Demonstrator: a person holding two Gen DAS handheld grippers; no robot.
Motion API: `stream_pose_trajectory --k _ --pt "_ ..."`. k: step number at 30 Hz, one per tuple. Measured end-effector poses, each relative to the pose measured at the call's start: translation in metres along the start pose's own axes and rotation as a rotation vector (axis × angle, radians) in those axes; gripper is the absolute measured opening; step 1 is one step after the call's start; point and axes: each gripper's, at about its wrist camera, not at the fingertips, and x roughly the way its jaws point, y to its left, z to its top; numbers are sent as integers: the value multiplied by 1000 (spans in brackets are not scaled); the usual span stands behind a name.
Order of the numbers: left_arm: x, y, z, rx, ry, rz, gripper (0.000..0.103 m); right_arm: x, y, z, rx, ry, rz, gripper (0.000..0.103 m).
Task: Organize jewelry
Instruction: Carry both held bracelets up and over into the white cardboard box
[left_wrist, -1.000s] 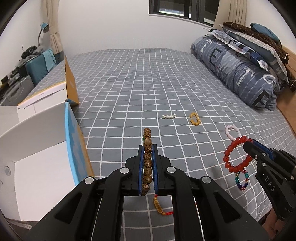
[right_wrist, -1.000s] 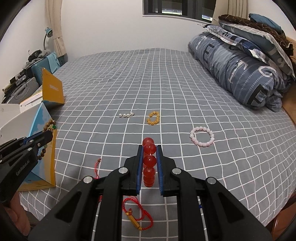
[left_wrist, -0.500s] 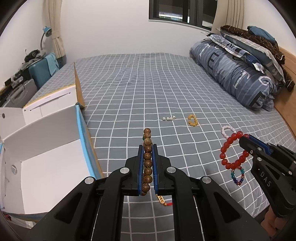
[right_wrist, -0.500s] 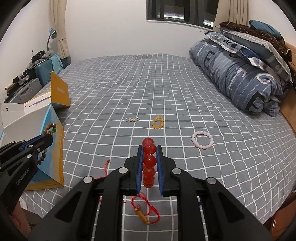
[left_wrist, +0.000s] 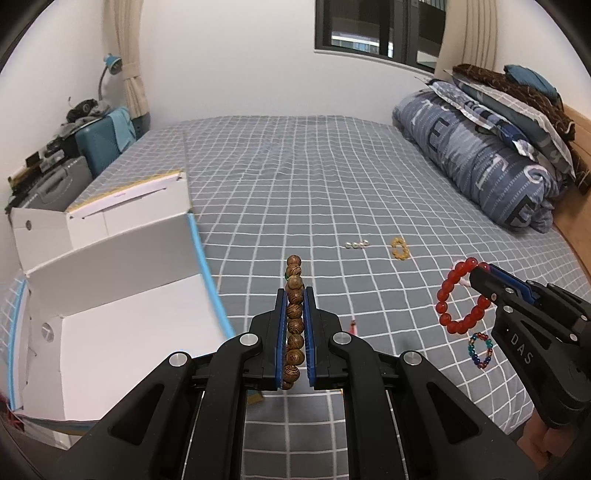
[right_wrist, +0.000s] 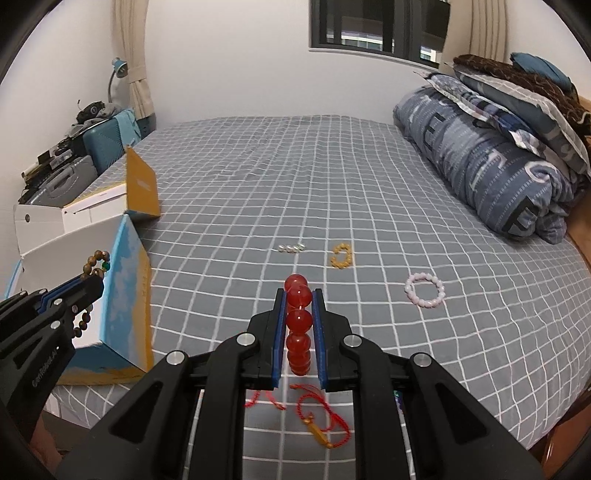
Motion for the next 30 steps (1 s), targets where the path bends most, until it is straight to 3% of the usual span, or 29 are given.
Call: stream_pose_trajectory --k 15,30 --pt "-26 84 1 -111 -42 118 8 5 83 29 -73 -31 97 13" --pt "-35 156 -10 -192 -50 242 8 8 170 37 -149 -71 208 13"
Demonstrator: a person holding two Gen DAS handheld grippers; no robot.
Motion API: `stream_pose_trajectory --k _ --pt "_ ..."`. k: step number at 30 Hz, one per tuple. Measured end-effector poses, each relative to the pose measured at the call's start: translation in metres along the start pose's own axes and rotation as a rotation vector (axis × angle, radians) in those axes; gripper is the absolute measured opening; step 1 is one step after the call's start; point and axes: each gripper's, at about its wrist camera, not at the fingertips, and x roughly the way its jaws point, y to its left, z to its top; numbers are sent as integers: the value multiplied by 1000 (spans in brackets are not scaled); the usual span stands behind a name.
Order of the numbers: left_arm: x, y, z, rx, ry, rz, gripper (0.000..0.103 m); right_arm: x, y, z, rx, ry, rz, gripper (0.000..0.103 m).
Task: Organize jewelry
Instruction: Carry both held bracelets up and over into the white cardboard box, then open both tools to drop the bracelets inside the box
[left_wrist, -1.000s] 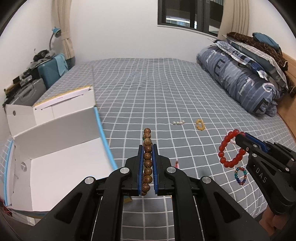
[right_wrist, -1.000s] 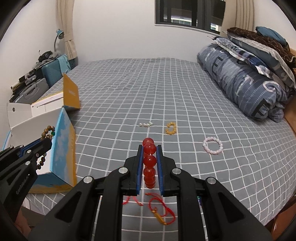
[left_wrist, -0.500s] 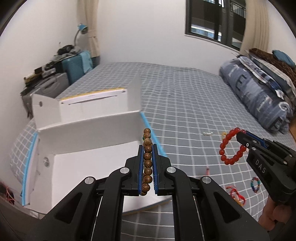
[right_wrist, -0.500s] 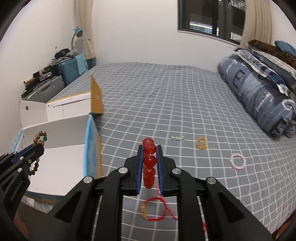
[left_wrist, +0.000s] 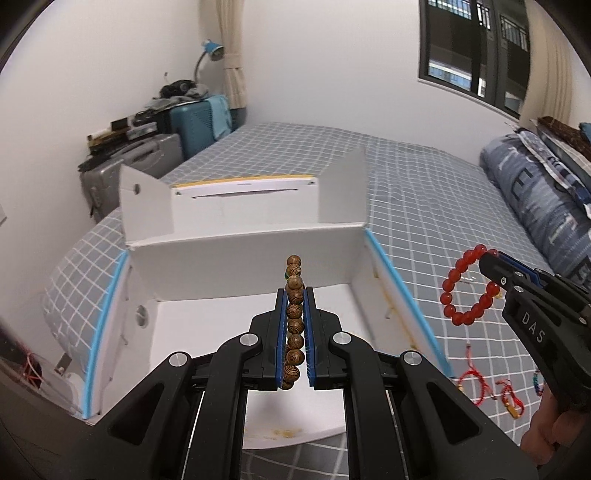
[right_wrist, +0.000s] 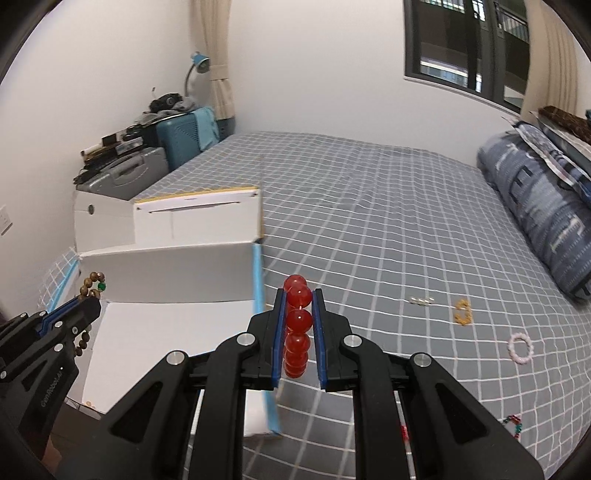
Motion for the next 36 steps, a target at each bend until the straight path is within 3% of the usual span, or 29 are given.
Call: stream_pose_trajectory --k 14,36 --pt "20 44 -8 -56 33 79 8 24 57 -3 -70 16 83 13" --pt "84 73 -32 -107 232 67 8 86 81 -30 -92 211 93 13"
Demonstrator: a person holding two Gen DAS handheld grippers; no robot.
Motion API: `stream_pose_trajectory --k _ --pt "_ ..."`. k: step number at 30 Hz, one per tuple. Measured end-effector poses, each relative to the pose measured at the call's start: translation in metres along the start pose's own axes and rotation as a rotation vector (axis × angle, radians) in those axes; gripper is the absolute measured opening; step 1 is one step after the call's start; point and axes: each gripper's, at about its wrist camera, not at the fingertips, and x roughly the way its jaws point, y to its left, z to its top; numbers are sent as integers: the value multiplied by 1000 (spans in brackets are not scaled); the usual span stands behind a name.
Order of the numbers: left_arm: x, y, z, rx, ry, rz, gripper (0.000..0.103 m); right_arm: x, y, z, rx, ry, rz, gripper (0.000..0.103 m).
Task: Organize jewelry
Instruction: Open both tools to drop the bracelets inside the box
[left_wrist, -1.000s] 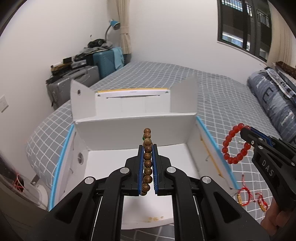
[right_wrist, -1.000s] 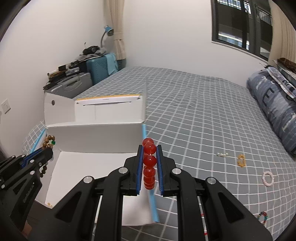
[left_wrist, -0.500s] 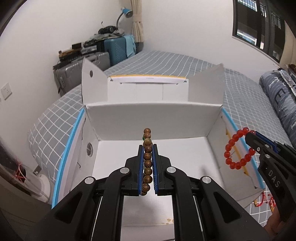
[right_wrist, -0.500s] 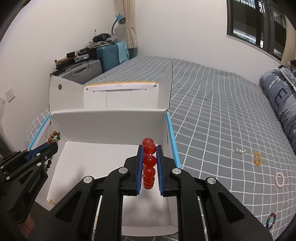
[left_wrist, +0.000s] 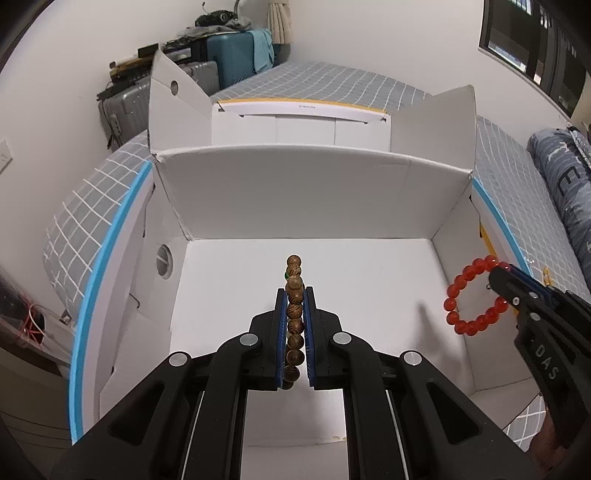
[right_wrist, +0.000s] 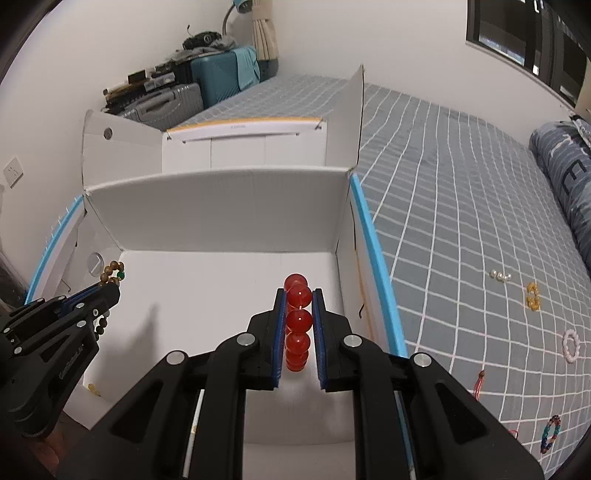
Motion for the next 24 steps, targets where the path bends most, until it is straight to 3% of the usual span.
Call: stream_pose_trajectory --k 14,18,20,21,23,24 --pt "10 0 -5 11 46 7 9 12 1 -3 1 49 0 13" --pt "10 1 -4 0 49 4 10 6 1 -2 7 24 3 14" --pt "8 1 -4 -4 51 2 13 3 1 -1 11 19 16 19" --pt "7 2 -3 -6 48 -1 16 0 1 0 16 10 17 28" --pt "2 2 -2 -13 36 -3 33 -5 -1 0 20 -10 15 42" --pt "-2 2 -2 -15 24 -3 35 -8 -2 1 19 -19 14 46"
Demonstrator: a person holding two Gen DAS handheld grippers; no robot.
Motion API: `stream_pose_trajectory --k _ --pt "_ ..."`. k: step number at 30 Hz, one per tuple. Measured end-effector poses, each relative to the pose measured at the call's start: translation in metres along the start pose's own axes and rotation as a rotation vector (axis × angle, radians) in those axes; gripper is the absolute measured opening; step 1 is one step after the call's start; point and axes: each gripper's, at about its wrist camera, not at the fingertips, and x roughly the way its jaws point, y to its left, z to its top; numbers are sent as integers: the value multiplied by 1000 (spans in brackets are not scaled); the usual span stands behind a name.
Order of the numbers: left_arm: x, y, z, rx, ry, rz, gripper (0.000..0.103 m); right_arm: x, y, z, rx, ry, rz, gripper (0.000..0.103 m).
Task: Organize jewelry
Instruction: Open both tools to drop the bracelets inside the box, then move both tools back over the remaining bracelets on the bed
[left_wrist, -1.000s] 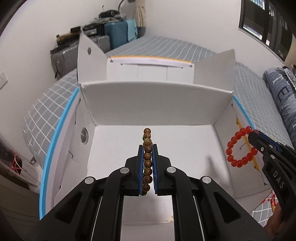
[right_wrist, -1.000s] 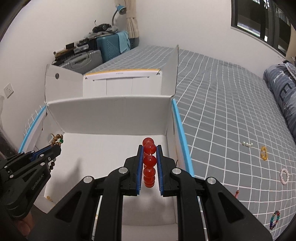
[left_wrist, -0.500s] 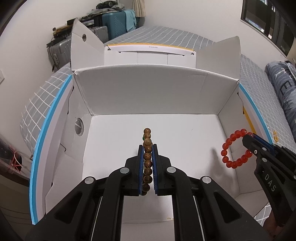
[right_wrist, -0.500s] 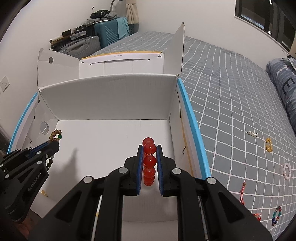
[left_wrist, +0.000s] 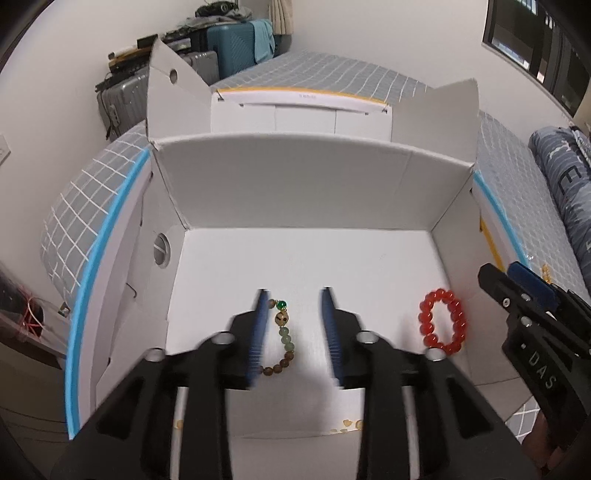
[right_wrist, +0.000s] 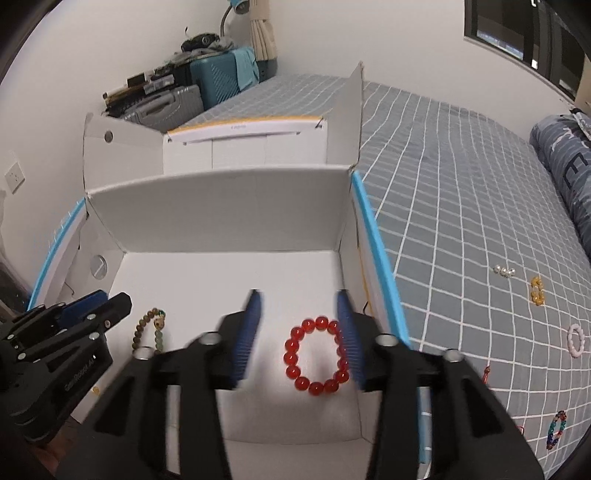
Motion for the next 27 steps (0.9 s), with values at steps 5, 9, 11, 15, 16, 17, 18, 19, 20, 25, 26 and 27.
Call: stream_pose_trajectory --k 5,9,11,15,16,17,18,19,20,25,26,27 --pt "-20 -5 2 1 -61 -2 64 -19 -7 3 4 -49 -3 66" --pt "-37 -13 4 0 -110 -10 79 -38 -16 4 11 -99 -27 82" --pt "-43 -19 5 3 -128 -9 85 -47 -22 3 13 -117 -43 85" --pt "-53 -30 6 8 -158 -19 94 -65 -39 0 19 -146 -80 93" --pt "-56 -34 6 11 -165 -29 96 -69 -44 -2 22 -152 -90 94" --pt "-58 -37 5 14 -168 -33 97 -75 -53 -4 31 -159 -105 94" --pt "-60 -42 5 20 -172 -39 97 -80 -59 -5 38 -163 -116 94" --pt "-62 -47 4 26 -176 -46 97 -83 -65 -6 43 -166 -121 95" --pt "-65 -53 4 33 -179 -60 97 -88 -73 -9 52 -171 -131 95" --pt "-74 -82 -2 69 -181 -111 97 -113 -116 -20 101 -180 -174 95" --pt "-77 -91 -4 83 -186 -122 97 -117 -124 -22 111 -182 -182 95" --pt "-79 -98 -6 94 -190 -129 97 -122 -134 -26 123 -184 -194 95"
